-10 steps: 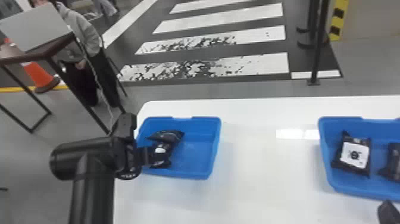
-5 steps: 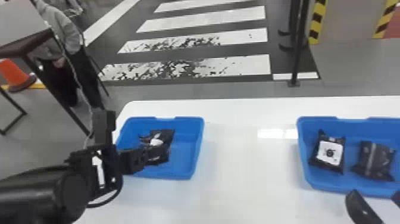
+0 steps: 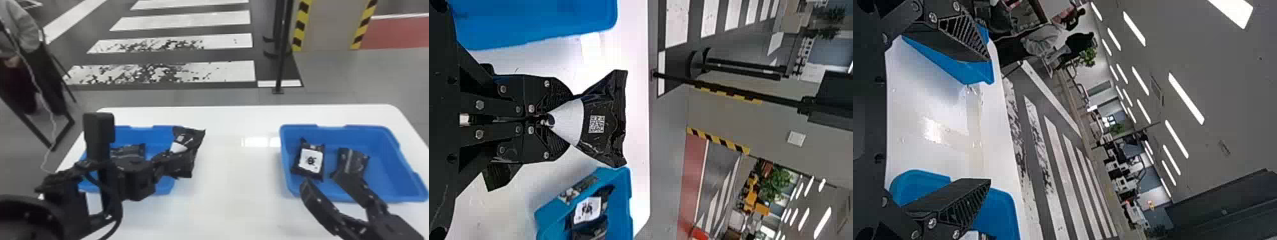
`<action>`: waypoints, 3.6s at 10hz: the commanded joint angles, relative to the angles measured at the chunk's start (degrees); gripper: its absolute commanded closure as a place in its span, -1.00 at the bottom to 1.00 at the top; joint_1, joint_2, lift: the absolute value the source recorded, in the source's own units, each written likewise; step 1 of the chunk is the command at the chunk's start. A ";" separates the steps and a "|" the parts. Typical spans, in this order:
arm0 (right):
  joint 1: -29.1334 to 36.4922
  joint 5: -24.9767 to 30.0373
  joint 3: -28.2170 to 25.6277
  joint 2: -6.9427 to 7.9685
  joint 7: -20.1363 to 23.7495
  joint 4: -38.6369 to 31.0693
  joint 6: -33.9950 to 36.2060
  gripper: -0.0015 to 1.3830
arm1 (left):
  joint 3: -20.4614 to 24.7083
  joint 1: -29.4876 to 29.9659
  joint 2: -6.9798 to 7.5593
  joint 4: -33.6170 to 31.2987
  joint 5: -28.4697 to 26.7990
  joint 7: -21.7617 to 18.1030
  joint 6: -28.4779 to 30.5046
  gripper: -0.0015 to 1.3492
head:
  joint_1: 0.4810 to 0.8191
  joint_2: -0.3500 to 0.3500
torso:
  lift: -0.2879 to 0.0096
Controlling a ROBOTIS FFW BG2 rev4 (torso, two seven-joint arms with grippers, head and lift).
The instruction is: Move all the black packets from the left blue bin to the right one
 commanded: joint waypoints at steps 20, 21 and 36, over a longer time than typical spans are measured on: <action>-18.96 -9.83 7.81 -2.85 1.49 12.68 3.19 0.85 | -11.58 1.66 0.87 1.45 9.96 -1.64 -5.79 -0.76 | 0.27 -0.02 | 0.01; -22.05 -9.72 6.78 -2.94 1.49 16.19 2.48 0.85 | -8.95 5.74 0.17 0.18 9.61 -1.82 -10.15 -0.76 | 0.27 -0.01 | 0.01; -24.30 8.10 -10.81 -3.55 -6.07 28.15 -4.41 -0.78 | 10.02 27.81 -8.62 -2.63 3.22 -1.46 -44.04 -0.76 | 0.27 -0.23 | 0.01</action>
